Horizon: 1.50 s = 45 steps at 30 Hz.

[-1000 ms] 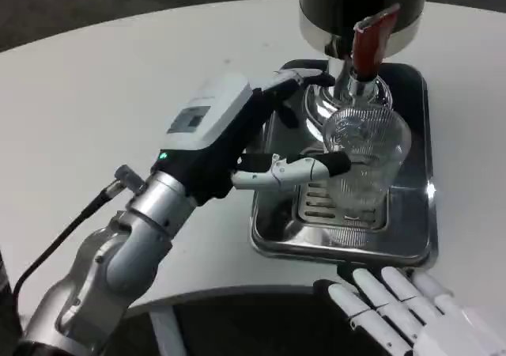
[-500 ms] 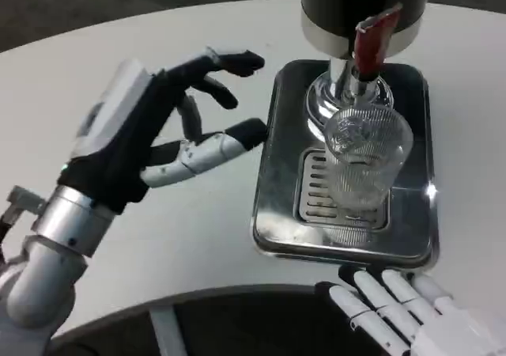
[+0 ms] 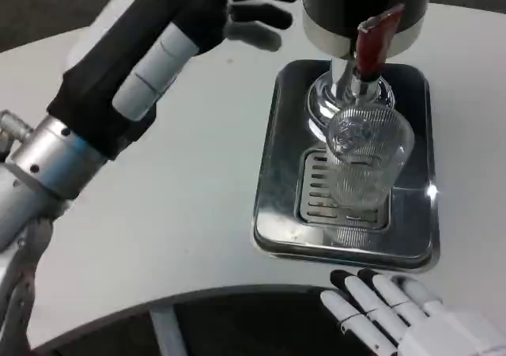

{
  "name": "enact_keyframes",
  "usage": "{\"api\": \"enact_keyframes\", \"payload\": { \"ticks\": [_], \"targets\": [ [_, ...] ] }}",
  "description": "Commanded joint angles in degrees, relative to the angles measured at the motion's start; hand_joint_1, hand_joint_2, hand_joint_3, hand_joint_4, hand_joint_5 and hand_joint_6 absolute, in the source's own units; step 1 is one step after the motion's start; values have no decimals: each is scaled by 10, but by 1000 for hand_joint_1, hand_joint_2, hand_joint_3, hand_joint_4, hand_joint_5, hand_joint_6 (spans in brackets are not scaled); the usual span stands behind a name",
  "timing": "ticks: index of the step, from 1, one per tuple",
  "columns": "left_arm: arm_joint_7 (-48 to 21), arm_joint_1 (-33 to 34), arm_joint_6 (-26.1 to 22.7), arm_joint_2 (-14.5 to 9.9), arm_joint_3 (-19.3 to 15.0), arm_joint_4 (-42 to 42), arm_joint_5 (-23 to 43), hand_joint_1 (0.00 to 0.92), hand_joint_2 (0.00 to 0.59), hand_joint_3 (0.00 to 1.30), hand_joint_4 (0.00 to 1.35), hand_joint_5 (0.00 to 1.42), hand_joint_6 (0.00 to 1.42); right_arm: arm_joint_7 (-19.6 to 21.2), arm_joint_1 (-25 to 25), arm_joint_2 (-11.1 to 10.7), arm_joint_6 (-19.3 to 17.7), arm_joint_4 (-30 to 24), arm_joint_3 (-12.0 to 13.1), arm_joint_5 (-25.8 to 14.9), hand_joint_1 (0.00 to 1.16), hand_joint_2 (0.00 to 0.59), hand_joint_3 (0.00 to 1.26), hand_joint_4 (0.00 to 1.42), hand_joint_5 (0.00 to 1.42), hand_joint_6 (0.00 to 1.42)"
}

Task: Grasp the cup under the faucet to collect the drink, then remove the cup.

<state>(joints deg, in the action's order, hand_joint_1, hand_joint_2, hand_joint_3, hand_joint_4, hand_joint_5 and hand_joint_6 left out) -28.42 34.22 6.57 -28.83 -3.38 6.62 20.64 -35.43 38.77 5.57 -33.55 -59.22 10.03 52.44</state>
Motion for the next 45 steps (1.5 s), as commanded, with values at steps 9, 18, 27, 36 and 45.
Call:
{"api": "enact_keyframes", "payload": {
  "ticks": [9,18,27,36,45],
  "targets": [
    [-98,171,-180,12,12,20,103,0,114,196,149,270,315,18,32,140,-5,-8,-7,6,522,453,74,2,0,1],
    [-95,227,-201,44,24,-15,74,0,116,187,137,260,299,29,52,141,-19,-8,2,-7,522,453,74,2,0,1],
    [-103,239,-197,55,45,-80,39,0,118,175,123,234,277,33,60,143,-33,-8,18,-23,522,453,74,2,0,1],
    [-118,237,-185,61,66,-130,-2,0,118,168,116,232,275,30,63,146,-44,-8,23,-33,522,453,76,2,0,1],
    [-134,227,-175,64,87,-151,-38,0,118,167,113,226,274,29,75,148,-56,-8,36,-50,522,454,83,2,0,1]
  ]
}}
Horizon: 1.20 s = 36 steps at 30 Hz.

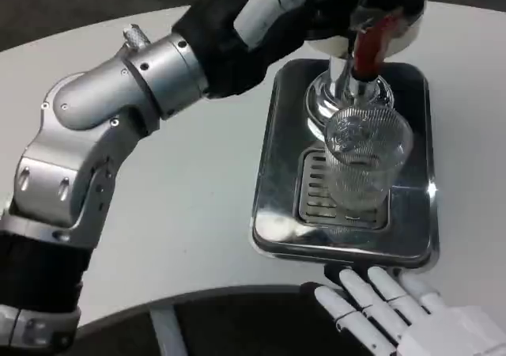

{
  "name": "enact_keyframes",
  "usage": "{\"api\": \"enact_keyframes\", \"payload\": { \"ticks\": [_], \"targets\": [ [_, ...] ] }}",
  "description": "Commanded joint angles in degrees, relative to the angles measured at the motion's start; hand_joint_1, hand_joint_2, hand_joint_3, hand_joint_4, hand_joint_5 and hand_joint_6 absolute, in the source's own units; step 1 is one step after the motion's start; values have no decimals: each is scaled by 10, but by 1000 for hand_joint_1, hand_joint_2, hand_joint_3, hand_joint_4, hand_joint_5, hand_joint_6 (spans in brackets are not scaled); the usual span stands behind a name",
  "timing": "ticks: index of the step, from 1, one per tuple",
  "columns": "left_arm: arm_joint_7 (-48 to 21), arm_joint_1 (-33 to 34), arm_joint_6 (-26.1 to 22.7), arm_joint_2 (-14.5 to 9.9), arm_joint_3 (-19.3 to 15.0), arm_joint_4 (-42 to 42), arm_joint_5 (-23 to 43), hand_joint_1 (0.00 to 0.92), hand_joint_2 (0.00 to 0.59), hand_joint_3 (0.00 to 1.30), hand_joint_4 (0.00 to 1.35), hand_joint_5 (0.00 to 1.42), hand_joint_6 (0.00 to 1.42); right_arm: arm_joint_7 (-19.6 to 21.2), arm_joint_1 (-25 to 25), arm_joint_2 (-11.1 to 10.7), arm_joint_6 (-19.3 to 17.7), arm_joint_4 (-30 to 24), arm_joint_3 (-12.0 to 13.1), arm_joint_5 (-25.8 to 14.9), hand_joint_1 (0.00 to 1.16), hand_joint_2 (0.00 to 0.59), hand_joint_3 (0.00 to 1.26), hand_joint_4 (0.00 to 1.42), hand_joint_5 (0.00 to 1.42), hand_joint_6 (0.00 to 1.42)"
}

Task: Grasp the cup under the faucet to collect the drink, then remove the cup.

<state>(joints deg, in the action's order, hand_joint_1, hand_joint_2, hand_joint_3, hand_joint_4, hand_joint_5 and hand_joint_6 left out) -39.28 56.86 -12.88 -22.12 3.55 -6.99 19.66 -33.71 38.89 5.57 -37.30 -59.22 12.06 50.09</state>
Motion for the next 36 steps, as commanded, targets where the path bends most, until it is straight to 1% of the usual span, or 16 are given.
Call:
{"api": "enact_keyframes", "payload": {
  "ticks": [1,6,11,16,21,28,36],
  "targets": [
    [-27,-1,21,-3,21,-18,-33,0,118,166,113,225,274,11,74,148,-20,-8,17,-29,522,454,83,2,0,1],
    [-33,-4,29,-1,31,-29,-50,0,119,166,106,222,274,11,83,149,-27,-8,25,-40,522,454,83,2,0,8],
    [-39,-3,48,-2,47,-35,-77,0,119,166,103,220,269,10,91,151,-34,-8,32,-50,522,454,84,2,0,12],
    [-42,-3,79,-3,66,-42,-112,0,120,166,92,201,245,9,94,154,-38,-8,40,-57,522,454,84,2,0,14],
    [-45,-4,106,-3,76,-50,-135,0,121,166,79,184,233,7,95,156,-38,-8,42,-59,522,454,84,2,0,14],
    [-47,-5,147,-6,85,-63,-162,0,121,163,74,165,197,2,91,158,-31,-8,36,-51,522,454,84,2,0,16],
    [-45,-6,202,-10,94,-81,-197,0,116,151,37,124,178,-6,75,161,-10,-8,21,-32,522,454,84,2,0,17]
  ]
}}
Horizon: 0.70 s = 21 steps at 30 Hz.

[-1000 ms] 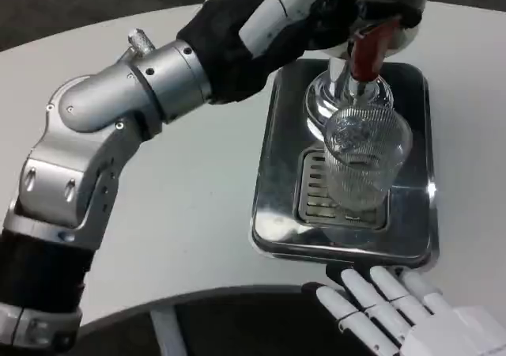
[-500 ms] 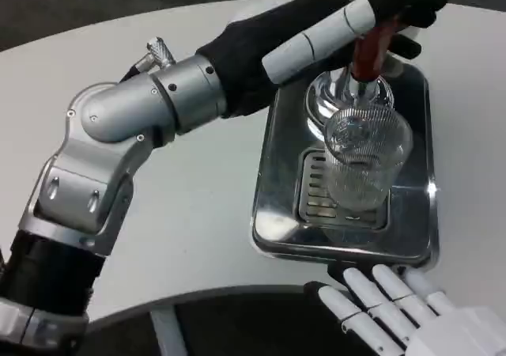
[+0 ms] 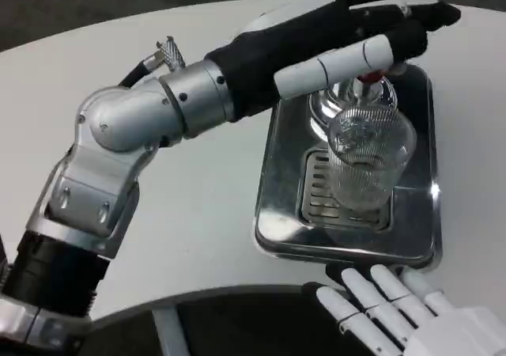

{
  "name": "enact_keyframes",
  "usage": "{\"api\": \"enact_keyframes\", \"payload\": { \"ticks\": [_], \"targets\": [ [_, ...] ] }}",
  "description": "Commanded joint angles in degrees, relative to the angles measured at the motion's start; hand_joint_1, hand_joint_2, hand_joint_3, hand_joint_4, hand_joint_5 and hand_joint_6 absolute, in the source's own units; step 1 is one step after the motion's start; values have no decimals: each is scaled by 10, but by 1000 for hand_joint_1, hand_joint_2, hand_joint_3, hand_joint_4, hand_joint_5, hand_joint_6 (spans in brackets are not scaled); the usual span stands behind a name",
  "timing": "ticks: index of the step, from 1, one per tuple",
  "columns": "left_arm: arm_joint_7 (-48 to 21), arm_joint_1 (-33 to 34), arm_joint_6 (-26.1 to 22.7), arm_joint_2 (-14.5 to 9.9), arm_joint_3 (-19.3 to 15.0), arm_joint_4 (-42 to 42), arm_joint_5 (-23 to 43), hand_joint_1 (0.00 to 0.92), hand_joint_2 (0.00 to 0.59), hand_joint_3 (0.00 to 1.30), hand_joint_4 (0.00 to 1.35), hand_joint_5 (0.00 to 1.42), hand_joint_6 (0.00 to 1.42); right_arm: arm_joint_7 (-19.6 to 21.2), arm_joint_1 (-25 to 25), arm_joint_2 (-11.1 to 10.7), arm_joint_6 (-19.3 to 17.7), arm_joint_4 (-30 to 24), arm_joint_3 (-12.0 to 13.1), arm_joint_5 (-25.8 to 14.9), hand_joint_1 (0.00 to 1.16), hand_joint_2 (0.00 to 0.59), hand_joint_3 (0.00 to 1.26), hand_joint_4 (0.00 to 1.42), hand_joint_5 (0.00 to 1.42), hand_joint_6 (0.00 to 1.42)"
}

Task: Grasp the cup under the faucet to collect the drink, then remove the cup.

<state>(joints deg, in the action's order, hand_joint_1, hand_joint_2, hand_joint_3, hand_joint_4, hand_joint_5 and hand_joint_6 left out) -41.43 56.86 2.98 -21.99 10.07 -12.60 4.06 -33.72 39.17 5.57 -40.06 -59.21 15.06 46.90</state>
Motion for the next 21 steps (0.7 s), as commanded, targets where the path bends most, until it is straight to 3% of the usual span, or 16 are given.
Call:
{"api": "enact_keyframes", "payload": {
  "ticks": [1,21],
  "targets": [
    [-23,-6,51,-12,30,-27,-45,0,111,150,24,109,169,-7,70,161,21,-8,-12,3,522,454,84,2,0,17],
    [-24,4,137,-17,34,-66,-90,0,99,116,0,36,143,-10,8,139,147,-8,-97,83,522,454,84,2,0,17]
  ]
}}
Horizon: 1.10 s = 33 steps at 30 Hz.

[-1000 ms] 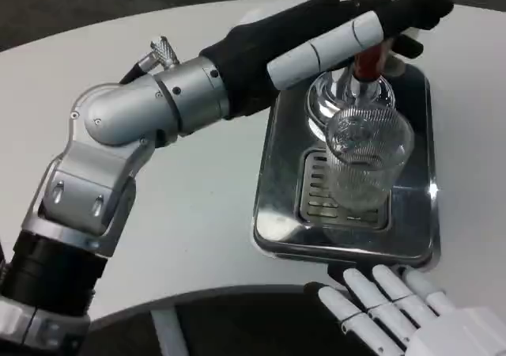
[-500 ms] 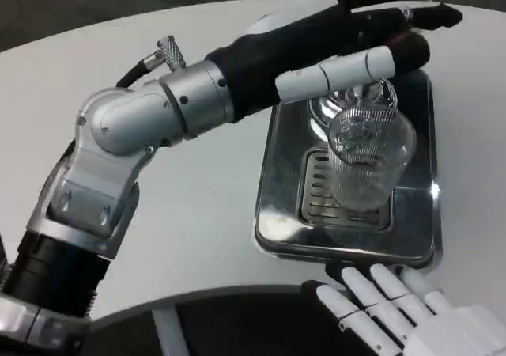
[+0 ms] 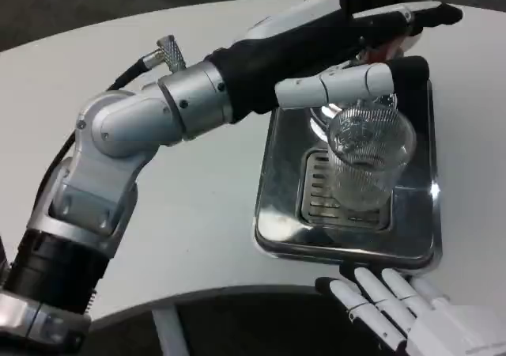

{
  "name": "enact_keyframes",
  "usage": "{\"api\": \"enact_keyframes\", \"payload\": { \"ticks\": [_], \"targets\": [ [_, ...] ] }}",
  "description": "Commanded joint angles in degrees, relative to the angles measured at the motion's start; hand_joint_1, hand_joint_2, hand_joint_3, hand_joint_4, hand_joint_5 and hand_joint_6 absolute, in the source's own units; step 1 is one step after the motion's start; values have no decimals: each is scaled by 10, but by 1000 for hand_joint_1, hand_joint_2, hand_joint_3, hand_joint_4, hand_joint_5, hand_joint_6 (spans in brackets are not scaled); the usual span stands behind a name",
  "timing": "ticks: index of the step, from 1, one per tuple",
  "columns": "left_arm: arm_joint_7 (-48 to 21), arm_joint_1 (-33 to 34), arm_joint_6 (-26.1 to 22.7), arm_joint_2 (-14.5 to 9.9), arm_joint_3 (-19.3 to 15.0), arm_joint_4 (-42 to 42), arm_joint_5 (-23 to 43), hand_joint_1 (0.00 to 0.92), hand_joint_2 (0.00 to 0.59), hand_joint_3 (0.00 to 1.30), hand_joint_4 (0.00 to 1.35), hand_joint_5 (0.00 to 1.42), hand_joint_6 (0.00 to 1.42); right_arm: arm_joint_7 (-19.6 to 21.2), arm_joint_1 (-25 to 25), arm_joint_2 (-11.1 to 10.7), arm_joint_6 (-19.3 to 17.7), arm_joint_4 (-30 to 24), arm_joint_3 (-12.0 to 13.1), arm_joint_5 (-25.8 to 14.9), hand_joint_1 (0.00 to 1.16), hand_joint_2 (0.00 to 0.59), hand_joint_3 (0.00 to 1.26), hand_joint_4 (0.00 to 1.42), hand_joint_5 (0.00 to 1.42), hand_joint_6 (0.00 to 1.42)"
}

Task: Grasp the cup under the faucet to collect the drink, then remove the cup.

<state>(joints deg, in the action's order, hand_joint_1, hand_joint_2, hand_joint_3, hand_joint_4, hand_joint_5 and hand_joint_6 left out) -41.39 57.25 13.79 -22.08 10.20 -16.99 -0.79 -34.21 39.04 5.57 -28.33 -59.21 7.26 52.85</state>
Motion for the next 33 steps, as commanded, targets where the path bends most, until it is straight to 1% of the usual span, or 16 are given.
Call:
{"api": "enact_keyframes", "payload": {
  "ticks": [1,7,14,25,29,33],
  "targets": [
    [-25,1,32,-17,33,-24,-43,0,98,116,0,34,141,-4,9,138,34,-8,-22,26,522,454,84,2,0,17],
    [-27,2,45,-14,34,-29,-50,0,96,115,0,17,130,2,6,132,55,-8,-37,37,522,454,84,2,0,17],
    [-27,3,64,-17,41,-27,-62,0,96,115,0,15,129,6,-1,129,82,-8,-51,46,522,454,84,2,0,17],
    [-22,7,87,-27,50,-27,-78,0,96,115,0,15,129,12,-3,128,107,-8,-78,60,522,454,84,2,0,29],
    [-21,6,91,-28,51,-27,-80,0,96,115,0,15,129,15,-4,129,121,-8,-87,59,522,454,84,2,0,31],
    [-21,5,92,-29,51,-27,-81,0,96,115,0,15,129,23,-7,128,145,-8,-96,41,527,443,84,9,10,52]
  ]
}}
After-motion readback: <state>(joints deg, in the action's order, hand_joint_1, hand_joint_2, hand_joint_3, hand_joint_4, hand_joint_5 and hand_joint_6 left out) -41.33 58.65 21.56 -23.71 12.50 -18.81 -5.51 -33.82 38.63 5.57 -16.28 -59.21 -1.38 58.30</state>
